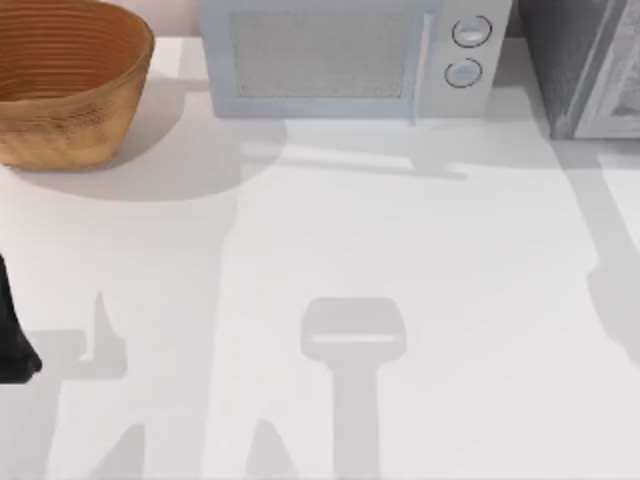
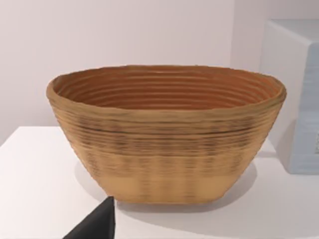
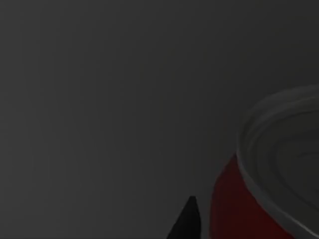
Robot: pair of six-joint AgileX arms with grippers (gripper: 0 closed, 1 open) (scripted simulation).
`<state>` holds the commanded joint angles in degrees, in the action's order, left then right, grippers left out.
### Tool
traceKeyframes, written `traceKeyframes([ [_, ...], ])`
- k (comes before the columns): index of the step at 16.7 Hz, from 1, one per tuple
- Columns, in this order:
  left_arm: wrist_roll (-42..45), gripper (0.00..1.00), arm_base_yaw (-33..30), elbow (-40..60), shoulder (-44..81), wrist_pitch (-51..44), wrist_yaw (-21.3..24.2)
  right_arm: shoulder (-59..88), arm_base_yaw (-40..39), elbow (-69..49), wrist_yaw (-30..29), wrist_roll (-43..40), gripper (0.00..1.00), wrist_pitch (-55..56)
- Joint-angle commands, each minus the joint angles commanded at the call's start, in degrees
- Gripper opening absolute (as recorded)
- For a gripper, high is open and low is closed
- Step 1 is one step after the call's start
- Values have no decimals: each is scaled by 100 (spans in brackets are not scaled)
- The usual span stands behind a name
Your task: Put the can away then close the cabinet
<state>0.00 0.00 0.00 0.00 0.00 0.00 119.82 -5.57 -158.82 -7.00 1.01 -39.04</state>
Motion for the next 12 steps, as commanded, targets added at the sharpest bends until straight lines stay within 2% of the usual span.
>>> traceKeyframes([
  [10,0,100,0,0,0,0,0,0,0,0,0,0,98,0],
  [12,0,100,0,0,0,0,0,0,0,0,0,0,100,0],
])
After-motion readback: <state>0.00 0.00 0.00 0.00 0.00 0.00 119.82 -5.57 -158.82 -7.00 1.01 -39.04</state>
